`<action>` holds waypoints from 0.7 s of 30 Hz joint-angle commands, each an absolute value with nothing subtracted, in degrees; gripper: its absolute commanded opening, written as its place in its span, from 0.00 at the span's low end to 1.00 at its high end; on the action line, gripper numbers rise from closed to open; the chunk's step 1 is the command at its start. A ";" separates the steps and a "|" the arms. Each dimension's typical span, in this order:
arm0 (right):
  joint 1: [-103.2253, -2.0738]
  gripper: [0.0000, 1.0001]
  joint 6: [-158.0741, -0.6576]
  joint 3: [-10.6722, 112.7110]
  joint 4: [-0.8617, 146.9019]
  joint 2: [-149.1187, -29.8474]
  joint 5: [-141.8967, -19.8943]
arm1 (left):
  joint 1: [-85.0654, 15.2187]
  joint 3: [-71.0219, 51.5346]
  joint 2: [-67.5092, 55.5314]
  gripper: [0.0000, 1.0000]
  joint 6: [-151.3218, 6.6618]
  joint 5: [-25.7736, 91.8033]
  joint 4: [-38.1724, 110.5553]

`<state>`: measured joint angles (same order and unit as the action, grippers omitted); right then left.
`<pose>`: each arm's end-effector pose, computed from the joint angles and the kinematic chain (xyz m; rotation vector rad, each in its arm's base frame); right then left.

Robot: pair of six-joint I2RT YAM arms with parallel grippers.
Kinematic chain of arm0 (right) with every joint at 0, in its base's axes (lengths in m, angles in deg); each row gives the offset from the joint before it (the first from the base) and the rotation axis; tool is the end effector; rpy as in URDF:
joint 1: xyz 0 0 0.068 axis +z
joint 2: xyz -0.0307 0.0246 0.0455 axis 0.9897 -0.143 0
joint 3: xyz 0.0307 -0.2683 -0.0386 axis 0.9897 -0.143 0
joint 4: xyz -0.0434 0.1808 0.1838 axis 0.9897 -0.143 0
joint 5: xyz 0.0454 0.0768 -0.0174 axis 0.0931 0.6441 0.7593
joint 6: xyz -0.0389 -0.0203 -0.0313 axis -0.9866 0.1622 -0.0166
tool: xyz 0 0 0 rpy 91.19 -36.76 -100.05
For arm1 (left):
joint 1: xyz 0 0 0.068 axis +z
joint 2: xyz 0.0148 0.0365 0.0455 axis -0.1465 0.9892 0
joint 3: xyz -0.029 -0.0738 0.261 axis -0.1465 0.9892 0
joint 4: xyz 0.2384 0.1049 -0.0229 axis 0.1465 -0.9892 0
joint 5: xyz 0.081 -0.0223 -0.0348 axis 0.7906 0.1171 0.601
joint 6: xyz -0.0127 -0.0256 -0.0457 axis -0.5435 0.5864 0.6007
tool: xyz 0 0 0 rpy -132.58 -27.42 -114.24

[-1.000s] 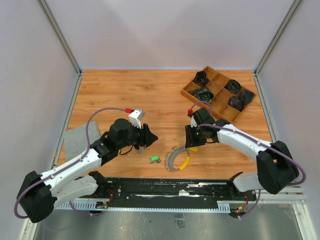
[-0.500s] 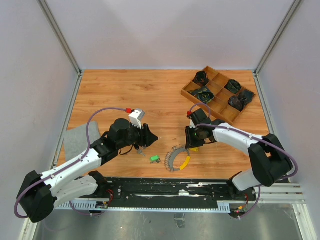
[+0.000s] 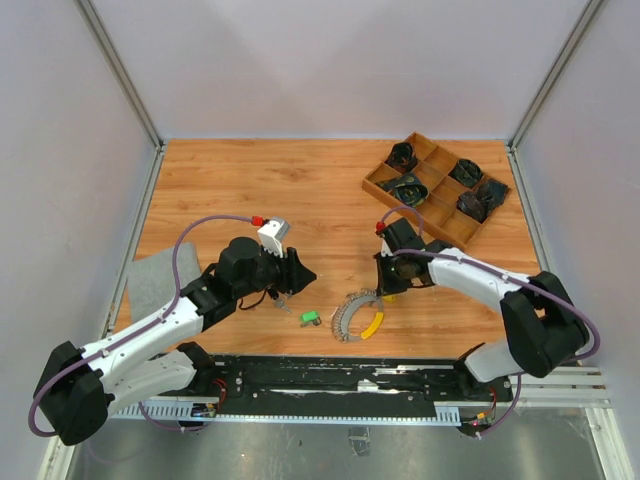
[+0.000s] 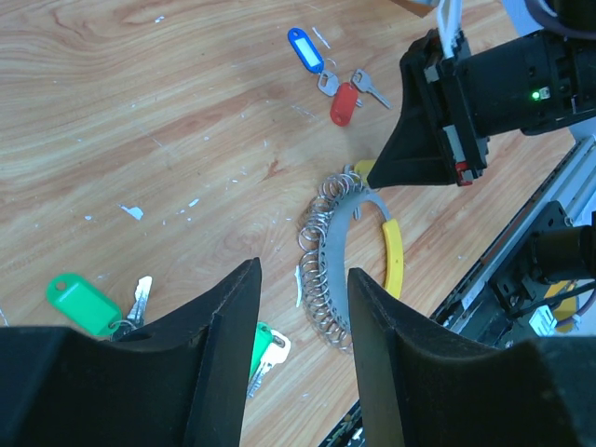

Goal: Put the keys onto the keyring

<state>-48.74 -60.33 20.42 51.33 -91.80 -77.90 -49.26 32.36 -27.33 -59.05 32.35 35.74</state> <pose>0.2247 0.1540 0.1758 -0.2374 2.7188 0.5724 0.1585 -0.1442 0.2409 0.3941 2.0303 -0.8861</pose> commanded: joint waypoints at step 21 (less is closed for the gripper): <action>-35.73 0.01 -81.82 29.56 49.23 -72.06 -74.44 | -48.94 34.41 -33.54 0.47 -60.56 27.82 41.47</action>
<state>-35.78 -77.32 29.95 47.70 -76.89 -78.76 -49.26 33.50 -30.41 -59.46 31.41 36.59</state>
